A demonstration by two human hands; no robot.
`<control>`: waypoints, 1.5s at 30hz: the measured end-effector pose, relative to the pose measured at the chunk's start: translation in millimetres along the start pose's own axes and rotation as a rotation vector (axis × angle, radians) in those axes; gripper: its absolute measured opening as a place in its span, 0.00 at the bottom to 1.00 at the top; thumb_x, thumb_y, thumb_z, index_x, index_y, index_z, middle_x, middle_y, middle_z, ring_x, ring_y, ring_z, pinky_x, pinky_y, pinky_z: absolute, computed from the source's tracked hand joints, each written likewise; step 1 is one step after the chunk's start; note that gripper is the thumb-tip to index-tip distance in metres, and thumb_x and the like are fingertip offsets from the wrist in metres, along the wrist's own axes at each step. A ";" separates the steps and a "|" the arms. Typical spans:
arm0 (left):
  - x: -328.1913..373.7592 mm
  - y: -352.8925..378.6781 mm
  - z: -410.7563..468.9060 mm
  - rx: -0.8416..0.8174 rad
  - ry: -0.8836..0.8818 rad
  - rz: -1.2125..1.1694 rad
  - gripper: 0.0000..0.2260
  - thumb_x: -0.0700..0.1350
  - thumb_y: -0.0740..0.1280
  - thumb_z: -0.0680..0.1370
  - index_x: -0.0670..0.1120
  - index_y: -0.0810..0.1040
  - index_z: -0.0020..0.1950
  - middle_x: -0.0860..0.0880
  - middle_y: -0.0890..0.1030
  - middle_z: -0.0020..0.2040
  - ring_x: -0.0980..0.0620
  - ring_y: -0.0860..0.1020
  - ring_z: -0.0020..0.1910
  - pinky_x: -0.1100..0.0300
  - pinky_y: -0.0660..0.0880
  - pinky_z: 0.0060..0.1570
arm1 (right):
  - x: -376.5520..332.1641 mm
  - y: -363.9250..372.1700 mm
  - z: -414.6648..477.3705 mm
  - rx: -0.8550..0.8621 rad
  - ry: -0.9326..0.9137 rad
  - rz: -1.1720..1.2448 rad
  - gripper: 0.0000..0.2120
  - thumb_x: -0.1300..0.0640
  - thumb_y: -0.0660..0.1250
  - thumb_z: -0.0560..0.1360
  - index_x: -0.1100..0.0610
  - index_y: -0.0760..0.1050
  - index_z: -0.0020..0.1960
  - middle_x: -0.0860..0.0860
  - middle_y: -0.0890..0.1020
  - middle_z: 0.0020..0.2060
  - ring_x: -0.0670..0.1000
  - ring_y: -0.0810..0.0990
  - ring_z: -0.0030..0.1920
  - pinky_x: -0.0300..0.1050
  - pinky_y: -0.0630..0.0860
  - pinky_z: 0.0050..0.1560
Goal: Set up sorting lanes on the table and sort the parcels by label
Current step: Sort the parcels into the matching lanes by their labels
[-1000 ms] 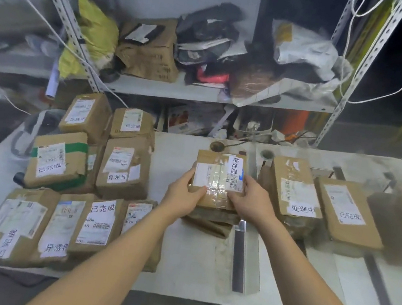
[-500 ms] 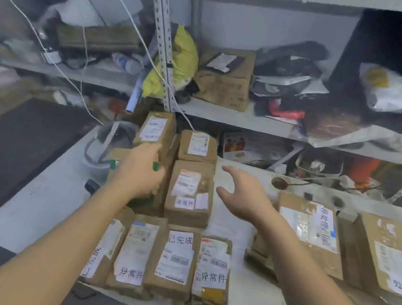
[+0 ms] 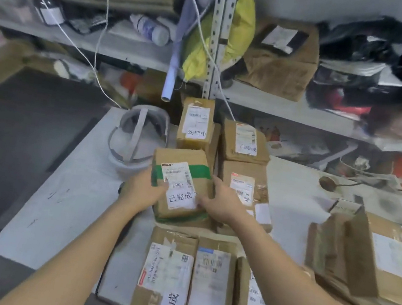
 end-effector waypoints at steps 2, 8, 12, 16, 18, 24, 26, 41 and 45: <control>-7.8 12.1 3.6 -0.067 -0.054 -0.151 0.15 0.47 0.70 0.77 0.53 0.73 0.62 0.54 0.80 0.59 0.48 0.78 0.61 0.50 0.76 0.59 | -0.5 9.3 6.2 -0.009 0.063 0.080 0.29 0.49 0.68 0.78 0.55 0.63 0.74 0.54 0.76 0.66 0.55 0.76 0.62 0.44 0.72 0.57; -10.4 21.8 4.7 -0.025 -0.098 -0.346 0.20 0.46 0.72 0.76 0.56 0.71 0.66 0.54 0.78 0.63 0.49 0.80 0.57 0.48 0.80 0.55 | 3.4 12.4 5.1 0.082 0.114 0.243 0.30 0.49 0.71 0.76 0.55 0.65 0.74 0.51 0.77 0.66 0.48 0.74 0.54 0.44 0.75 0.54; 6.4 18.2 -8.4 0.025 -0.036 -0.355 0.21 0.47 0.71 0.76 0.61 0.69 0.66 0.59 0.78 0.56 0.52 0.80 0.54 0.46 0.79 0.55 | 6.3 -2.6 -11.5 0.142 0.087 0.285 0.33 0.47 0.71 0.75 0.56 0.64 0.75 0.51 0.76 0.66 0.46 0.72 0.51 0.38 0.71 0.45; 38.5 22.2 -37.0 0.098 0.066 -0.339 0.22 0.47 0.69 0.78 0.56 0.69 0.70 0.60 0.73 0.52 0.54 0.77 0.52 0.51 0.79 0.53 | 17.1 -25.6 -41.6 0.227 0.032 0.338 0.29 0.47 0.72 0.75 0.54 0.68 0.72 0.46 0.77 0.57 0.47 0.74 0.51 0.39 0.70 0.47; 57.8 26.9 -57.8 0.145 0.122 -0.325 0.21 0.47 0.69 0.78 0.55 0.69 0.70 0.60 0.74 0.52 0.56 0.76 0.52 0.58 0.76 0.47 | 26.7 -39.9 -62.1 0.272 0.008 0.365 0.30 0.46 0.72 0.74 0.54 0.69 0.72 0.47 0.78 0.58 0.48 0.75 0.52 0.42 0.73 0.50; 130.8 62.0 -136.5 0.194 0.254 -0.354 0.28 0.53 0.69 0.77 0.56 0.65 0.75 0.57 0.75 0.64 0.53 0.76 0.61 0.47 0.75 0.62 | 78.9 -100.6 -148.7 0.406 -0.068 0.417 0.29 0.43 0.72 0.71 0.51 0.72 0.69 0.48 0.81 0.59 0.51 0.80 0.56 0.53 0.79 0.57; 161.8 82.0 -166.6 0.215 0.302 -0.348 0.29 0.55 0.69 0.76 0.56 0.64 0.76 0.57 0.75 0.64 0.53 0.74 0.62 0.48 0.73 0.64 | 103.0 -127.3 -184.9 0.450 -0.090 0.434 0.27 0.43 0.72 0.72 0.50 0.73 0.68 0.48 0.81 0.58 0.50 0.80 0.56 0.52 0.79 0.58; 359.8 271.9 -307.7 -0.049 0.648 -0.368 0.23 0.51 0.66 0.80 0.57 0.65 0.74 0.57 0.76 0.63 0.57 0.76 0.58 0.66 0.73 0.47 | 308.8 -277.5 -373.1 0.752 0.022 0.455 0.28 0.46 0.71 0.73 0.53 0.71 0.69 0.46 0.78 0.60 0.49 0.77 0.59 0.50 0.77 0.60; 402.1 317.9 -315.7 -0.136 0.704 -0.353 0.24 0.51 0.66 0.79 0.58 0.66 0.74 0.60 0.75 0.62 0.61 0.74 0.57 0.68 0.70 0.48 | 360.2 -306.6 -386.6 0.815 0.127 0.465 0.34 0.45 0.71 0.73 0.54 0.66 0.75 0.50 0.77 0.66 0.51 0.77 0.63 0.53 0.75 0.64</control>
Point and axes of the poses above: each hand's wrist, its own z-axis towards the middle knuckle, its own y-axis out of the palm, x = y × z, the point moved 3 cm from there along z, towards the middle knuckle
